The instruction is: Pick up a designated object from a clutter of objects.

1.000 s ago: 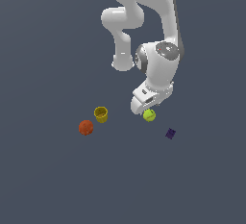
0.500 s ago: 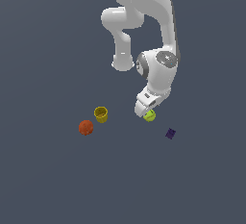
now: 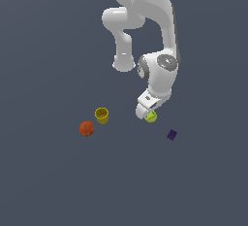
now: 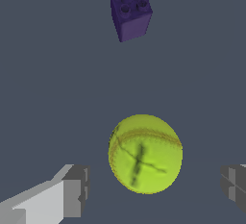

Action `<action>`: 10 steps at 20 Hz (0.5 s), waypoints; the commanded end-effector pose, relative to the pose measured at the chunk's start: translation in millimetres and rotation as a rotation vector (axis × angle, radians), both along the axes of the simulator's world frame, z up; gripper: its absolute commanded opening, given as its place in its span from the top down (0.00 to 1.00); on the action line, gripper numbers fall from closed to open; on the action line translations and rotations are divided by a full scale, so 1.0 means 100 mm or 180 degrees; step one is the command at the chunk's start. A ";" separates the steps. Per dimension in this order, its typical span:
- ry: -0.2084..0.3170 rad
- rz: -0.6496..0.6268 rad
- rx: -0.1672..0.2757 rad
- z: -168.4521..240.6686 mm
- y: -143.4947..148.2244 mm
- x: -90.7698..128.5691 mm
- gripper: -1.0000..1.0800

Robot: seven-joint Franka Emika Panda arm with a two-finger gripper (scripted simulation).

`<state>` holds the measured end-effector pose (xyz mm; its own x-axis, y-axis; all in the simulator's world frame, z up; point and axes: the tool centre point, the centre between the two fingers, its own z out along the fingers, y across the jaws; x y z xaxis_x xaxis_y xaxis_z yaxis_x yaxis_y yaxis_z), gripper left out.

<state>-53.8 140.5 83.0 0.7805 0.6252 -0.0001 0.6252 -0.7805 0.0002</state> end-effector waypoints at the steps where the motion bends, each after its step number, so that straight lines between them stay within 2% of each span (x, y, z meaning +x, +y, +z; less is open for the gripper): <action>1: 0.0002 0.0002 0.0000 -0.09 0.00 -0.01 0.04; 10: 0.0001 0.0010 0.0001 -0.41 0.00 -0.01 0.04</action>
